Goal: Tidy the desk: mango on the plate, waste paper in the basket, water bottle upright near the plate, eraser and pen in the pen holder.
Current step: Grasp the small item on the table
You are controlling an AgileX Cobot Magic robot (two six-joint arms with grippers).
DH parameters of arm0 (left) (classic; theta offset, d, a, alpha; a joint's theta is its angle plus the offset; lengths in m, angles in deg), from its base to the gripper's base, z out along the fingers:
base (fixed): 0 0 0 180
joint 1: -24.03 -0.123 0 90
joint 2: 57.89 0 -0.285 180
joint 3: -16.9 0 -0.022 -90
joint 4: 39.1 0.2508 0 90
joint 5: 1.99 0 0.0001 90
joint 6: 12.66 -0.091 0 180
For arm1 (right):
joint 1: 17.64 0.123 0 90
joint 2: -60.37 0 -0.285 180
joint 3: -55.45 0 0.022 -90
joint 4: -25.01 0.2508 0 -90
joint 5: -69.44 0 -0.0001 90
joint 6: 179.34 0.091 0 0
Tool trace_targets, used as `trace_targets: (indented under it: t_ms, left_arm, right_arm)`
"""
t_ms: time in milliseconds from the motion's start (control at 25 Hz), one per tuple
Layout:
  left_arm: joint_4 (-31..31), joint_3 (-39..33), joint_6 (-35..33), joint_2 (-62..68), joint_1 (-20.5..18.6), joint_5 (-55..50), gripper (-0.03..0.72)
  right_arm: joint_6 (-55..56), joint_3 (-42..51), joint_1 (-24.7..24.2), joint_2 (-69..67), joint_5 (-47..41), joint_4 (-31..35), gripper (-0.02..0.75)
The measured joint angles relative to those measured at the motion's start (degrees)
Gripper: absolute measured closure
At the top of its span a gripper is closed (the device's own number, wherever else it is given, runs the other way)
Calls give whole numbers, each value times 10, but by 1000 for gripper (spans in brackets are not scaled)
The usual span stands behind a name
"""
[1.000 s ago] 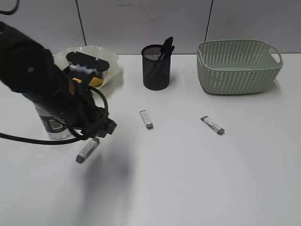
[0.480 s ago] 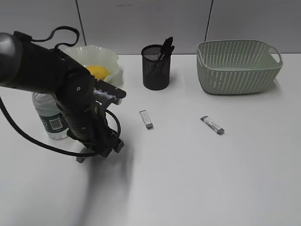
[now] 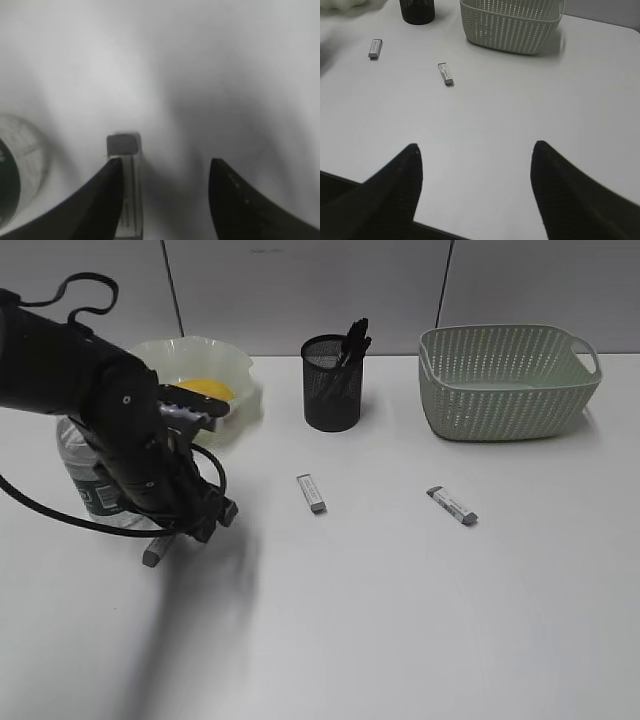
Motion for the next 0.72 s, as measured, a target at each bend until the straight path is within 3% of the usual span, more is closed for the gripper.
trace_targets:
  t_ms: [720]
  left_arm:
    - [-11,0,0,14,-25,29,274]
  right_arm:
    - [0,0,0,0,0,-1,209]
